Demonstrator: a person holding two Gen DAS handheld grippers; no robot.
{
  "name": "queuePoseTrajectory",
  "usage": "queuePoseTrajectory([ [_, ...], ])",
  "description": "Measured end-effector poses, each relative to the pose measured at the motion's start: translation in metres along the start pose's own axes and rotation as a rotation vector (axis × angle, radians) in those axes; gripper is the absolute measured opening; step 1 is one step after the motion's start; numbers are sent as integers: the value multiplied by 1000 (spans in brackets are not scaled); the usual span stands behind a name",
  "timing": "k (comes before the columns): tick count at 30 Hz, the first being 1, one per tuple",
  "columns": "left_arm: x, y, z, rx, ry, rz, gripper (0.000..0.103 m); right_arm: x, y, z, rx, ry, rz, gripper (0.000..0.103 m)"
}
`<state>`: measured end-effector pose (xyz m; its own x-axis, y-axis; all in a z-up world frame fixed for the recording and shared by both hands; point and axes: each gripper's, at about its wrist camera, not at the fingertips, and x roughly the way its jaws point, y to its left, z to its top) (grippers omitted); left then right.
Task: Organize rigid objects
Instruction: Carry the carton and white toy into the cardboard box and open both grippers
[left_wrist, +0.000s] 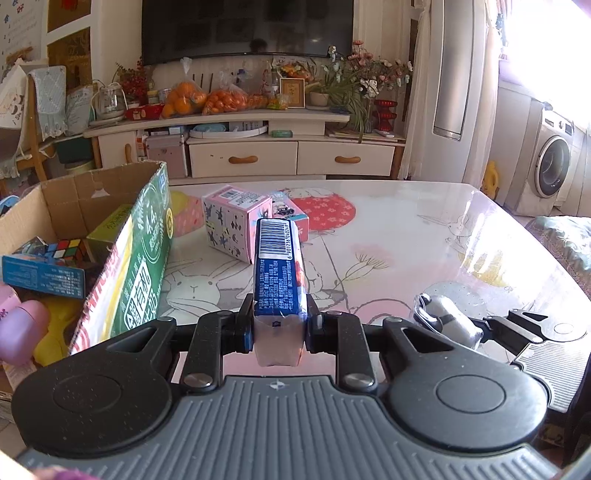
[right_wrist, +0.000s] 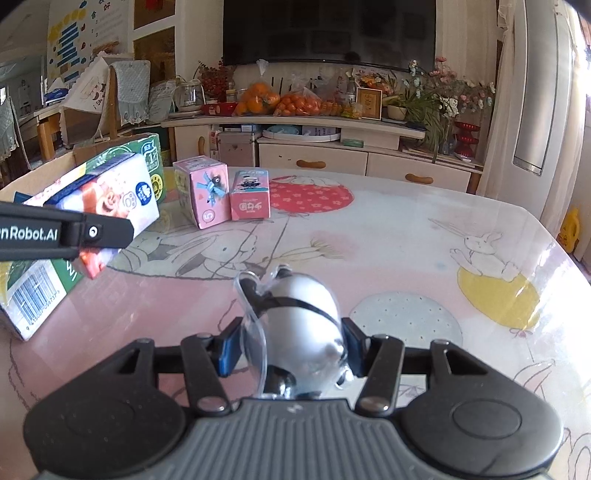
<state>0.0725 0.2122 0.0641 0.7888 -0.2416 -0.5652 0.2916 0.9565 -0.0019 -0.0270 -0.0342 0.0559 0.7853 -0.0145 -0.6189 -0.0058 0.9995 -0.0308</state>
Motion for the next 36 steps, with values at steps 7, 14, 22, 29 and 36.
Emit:
queuePoseTrajectory([
  [7, -11, 4, 4, 11, -21, 3, 28, -11, 6, 2, 3, -9, 16, 54],
  [14, -25, 13, 10, 12, -42, 4, 28, -23, 14, 5, -10, -26, 22, 54],
  [22, -39, 20, 20, -6, -67, 1, 28, -35, 29, 13, -46, -57, 35, 54],
  [29, -51, 32, 24, -38, -84, 14, 28, -45, 39, 26, -64, -98, 44, 54],
  [36, -59, 47, 29, -79, -93, 33, 28, -53, 56, 41, -88, -135, 69, 54],
])
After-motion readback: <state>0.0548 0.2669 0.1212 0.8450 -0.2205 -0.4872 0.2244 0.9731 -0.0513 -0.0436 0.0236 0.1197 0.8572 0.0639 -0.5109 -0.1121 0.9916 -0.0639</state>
